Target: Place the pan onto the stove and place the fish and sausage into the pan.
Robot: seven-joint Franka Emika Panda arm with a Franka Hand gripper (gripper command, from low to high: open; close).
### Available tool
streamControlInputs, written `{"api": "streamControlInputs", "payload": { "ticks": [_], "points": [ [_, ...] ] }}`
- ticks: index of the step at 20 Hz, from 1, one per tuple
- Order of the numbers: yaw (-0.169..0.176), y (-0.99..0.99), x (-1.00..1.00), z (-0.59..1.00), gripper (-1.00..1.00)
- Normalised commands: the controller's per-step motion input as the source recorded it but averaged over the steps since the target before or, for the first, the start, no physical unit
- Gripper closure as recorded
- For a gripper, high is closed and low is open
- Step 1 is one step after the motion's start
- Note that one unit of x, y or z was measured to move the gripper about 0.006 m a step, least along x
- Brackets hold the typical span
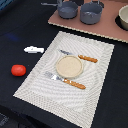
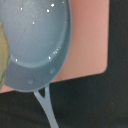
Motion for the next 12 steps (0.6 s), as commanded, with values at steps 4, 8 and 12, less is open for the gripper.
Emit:
{"api": "streamControlInputs", "payload": {
  "ticks": [4, 8, 12],
  "points": [
    [0.022, -0.9, -0.05, 0.0, -1.0],
    [0.029, -0.92, -0.06, -0.21, -1.0],
    [0.033, -0.92, -0.05, -0.28, -1.0]
  ]
}}
